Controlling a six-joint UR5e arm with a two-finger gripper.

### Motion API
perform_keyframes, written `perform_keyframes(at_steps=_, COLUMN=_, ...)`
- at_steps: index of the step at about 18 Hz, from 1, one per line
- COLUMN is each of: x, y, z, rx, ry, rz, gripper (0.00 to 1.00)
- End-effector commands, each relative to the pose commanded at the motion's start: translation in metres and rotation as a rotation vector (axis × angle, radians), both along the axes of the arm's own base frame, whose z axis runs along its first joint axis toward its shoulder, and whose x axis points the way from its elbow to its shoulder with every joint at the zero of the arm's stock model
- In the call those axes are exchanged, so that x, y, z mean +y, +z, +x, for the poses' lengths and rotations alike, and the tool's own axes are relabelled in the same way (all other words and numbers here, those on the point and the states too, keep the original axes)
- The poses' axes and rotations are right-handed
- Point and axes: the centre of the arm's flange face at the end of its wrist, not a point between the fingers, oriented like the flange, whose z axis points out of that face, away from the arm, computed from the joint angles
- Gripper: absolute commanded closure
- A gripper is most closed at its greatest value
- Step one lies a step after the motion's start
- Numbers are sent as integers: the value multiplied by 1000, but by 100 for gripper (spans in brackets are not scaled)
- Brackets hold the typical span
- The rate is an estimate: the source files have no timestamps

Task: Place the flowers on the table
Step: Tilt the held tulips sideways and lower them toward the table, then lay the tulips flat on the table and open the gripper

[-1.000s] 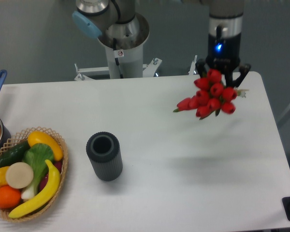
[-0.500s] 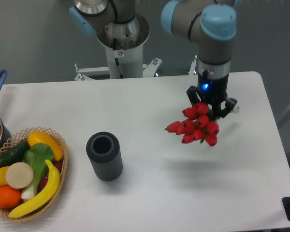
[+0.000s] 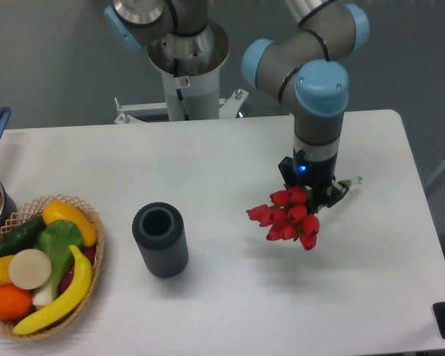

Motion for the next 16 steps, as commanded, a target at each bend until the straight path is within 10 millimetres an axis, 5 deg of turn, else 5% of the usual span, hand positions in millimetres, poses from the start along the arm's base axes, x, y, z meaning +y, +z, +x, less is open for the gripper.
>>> perform_keyframes(at_steps=16, x=50, y=-60, z=17, rx=-51, ry=-78, rz=-83, gripper=57)
